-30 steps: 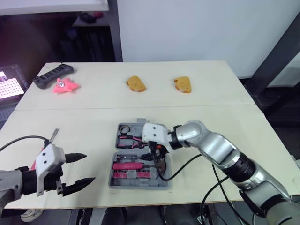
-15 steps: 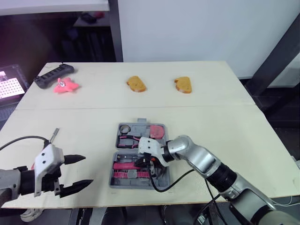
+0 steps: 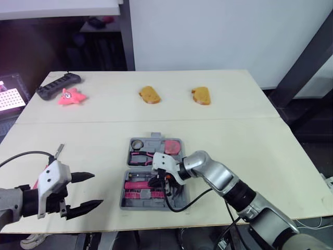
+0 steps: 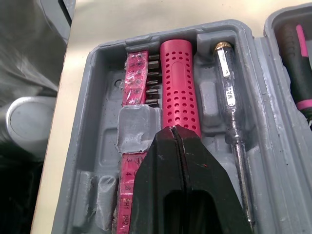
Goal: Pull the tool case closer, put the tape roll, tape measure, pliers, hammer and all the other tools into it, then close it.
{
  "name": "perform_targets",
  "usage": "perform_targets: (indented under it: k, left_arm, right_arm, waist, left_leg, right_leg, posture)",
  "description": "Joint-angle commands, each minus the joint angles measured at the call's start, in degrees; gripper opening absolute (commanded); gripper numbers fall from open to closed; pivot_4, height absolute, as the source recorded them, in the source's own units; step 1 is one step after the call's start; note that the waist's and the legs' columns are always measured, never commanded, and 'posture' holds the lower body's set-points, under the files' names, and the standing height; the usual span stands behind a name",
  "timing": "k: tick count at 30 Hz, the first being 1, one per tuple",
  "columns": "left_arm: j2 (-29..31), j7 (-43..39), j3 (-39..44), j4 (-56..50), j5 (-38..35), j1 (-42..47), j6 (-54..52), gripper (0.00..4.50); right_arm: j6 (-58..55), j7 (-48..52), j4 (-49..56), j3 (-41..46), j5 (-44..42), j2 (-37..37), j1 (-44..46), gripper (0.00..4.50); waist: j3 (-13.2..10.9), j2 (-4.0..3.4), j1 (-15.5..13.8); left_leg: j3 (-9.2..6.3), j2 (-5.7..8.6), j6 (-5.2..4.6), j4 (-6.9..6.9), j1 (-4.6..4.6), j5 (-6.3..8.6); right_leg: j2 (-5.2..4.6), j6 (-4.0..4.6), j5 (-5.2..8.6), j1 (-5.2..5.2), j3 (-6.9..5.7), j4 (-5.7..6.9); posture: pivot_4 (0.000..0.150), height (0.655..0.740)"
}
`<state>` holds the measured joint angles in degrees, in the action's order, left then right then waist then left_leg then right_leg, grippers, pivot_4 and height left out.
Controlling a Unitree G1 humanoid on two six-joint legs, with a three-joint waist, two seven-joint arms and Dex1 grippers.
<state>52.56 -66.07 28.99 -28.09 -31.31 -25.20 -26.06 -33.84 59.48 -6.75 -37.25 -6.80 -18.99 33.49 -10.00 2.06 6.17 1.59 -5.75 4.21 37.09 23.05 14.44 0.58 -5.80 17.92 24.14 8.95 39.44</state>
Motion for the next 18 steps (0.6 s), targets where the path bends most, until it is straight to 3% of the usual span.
perform_targets:
  k: [1,6,9,13,16,18]
  left_arm:
    - [0.7,-0.6,1.8,-0.5,0.1,-0.6,0.2,4.50]
    - [0.8,-1.1,2.2,0.0,0.2,-1.0,0.5,4.50]
    - [0.1,-0.8,2.3,0.8,-0.3,-0.5,0.7,4.50]
    - [-3.1,0.6,3.2,4.8,-1.9,1.6,1.8,4.50]
    - [-6.5,1.3,4.3,12.1,1.0,2.9,8.6,4.50]
    - [-8.4,2.2,5.9,16.9,1.7,3.9,12.4,4.50]
  right_arm:
    - [-0.8,-1.1,-8.2,-5.2,5.8,-0.9,-3.0,0.01]
    - [2.4,-0.4,-6.9,-2.1,3.6,0.3,-3.6,0.01]
    - [13.7,-0.2,-2.2,3.6,1.2,1.0,-4.4,0.01]
    - [11.6,1.3,5.1,13.1,-5.6,-1.2,-5.1,0.01]
    - [10.1,2.2,7.2,20.6,-9.9,-5.2,-6.4,0.86]
    - [10.5,1.5,7.6,25.6,-11.9,-7.3,-7.7,1.84]
  waist:
    - [0.1,0.04,0.0]
    - [0.2,0.13,0.1]
    - [0.2,0.16,0.1]
    - [-0.1,-0.04,-0.2]
    - [-0.1,-0.02,-0.6]
    - [-0.2,0.04,-0.7]
  left_leg:
    - [0.00,0.00,0.00,-0.01,-0.07,0.00]
    - [-0.02,0.00,-0.08,-0.13,-0.90,0.07]
    - [-0.04,0.00,-0.07,-0.13,-0.85,0.08]
    - [-0.02,0.01,-0.07,-0.08,-0.49,0.08]
    - [-0.02,0.01,-0.07,-0.06,-0.40,0.07]
    - [-0.02,0.01,-0.07,-0.05,-0.40,0.07]
  right_leg:
    - [0.00,0.01,0.01,-0.06,0.00,0.00]
    - [0.00,0.23,0.24,-0.65,-0.01,-0.11]
    - [0.00,0.22,0.26,-0.65,-0.02,-0.11]
    - [-0.02,0.20,0.24,-0.56,-0.01,-0.10]
    - [-0.03,0.19,0.23,-0.49,-0.02,-0.10]
    - [-0.03,0.19,0.24,-0.51,-0.03,-0.12]
  posture:
    - [0.150,0.7080]
    - [0.150,0.7080]
    - [0.150,0.7080]
    - [0.150,0.7080]
    - [0.150,0.7080]
    - [0.150,0.7080]
